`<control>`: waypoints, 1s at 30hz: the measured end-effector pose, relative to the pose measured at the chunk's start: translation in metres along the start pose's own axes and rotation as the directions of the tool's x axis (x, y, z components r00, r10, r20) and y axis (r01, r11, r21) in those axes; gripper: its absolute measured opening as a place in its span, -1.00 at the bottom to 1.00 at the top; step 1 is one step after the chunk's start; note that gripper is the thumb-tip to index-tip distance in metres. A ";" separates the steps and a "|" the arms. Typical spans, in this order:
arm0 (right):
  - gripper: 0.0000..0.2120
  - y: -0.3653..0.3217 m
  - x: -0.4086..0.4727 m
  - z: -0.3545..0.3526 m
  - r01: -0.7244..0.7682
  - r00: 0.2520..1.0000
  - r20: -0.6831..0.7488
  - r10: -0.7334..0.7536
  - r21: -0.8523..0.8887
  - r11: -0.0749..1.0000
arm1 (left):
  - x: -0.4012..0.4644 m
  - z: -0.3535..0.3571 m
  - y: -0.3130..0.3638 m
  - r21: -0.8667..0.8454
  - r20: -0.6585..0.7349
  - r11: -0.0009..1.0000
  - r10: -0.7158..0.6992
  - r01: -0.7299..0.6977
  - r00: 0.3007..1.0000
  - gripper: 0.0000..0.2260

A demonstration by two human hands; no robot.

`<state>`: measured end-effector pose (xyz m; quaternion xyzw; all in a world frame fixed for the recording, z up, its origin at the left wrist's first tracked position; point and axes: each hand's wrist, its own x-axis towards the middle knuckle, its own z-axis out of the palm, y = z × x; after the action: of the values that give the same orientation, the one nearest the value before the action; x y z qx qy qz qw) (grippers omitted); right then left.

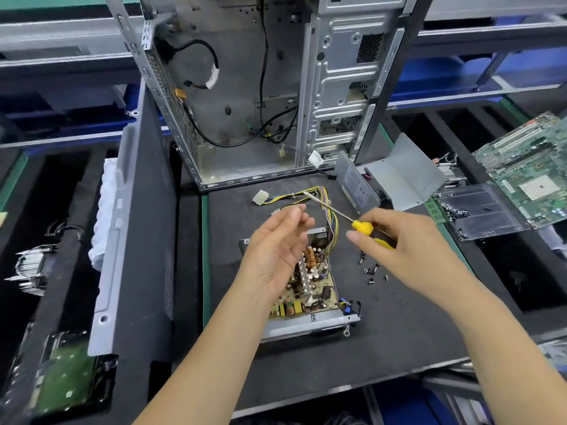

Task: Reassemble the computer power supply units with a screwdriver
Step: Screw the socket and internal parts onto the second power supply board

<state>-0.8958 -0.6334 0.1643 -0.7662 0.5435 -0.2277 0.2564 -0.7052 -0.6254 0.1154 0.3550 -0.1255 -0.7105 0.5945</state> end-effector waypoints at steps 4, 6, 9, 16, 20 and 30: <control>-0.80 -0.004 0.001 -0.006 0.012 1.000 0.007 -0.011 -0.137 0.991 | -0.001 -0.003 0.003 0.023 -0.017 0.999 0.035 -0.035 0.999 -0.92; -0.72 -0.007 0.001 -0.009 0.002 1.000 0.004 -0.001 -0.170 0.985 | -0.001 -0.006 0.004 0.041 -0.017 0.998 0.052 -0.052 0.998 -0.91; -0.70 -0.008 0.002 -0.012 -0.007 1.000 0.011 0.010 -0.203 0.979 | -0.001 -0.009 0.007 0.082 0.006 0.994 0.069 -0.069 0.998 -0.91; -0.71 -0.013 0.003 -0.016 -0.017 0.999 0.034 0.024 -0.172 0.985 | 0.001 -0.012 0.008 0.127 0.043 0.989 0.068 -0.073 0.997 -0.89; -0.70 -0.012 0.004 -0.019 -0.006 0.998 0.061 0.021 -0.236 0.972 | 0.001 -0.015 0.011 0.237 0.087 0.961 0.128 -0.146 0.988 -0.88; -0.75 -0.012 0.011 -0.048 -0.039 0.967 0.253 0.018 0.080 0.996 | 0.000 -0.022 0.012 0.419 0.168 0.870 0.206 -0.259 0.964 -0.88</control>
<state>-0.9138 -0.6474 0.2097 -0.7696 0.5074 -0.1473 0.3586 -0.6817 -0.6227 0.1066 0.4191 -0.3585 -0.6069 0.5723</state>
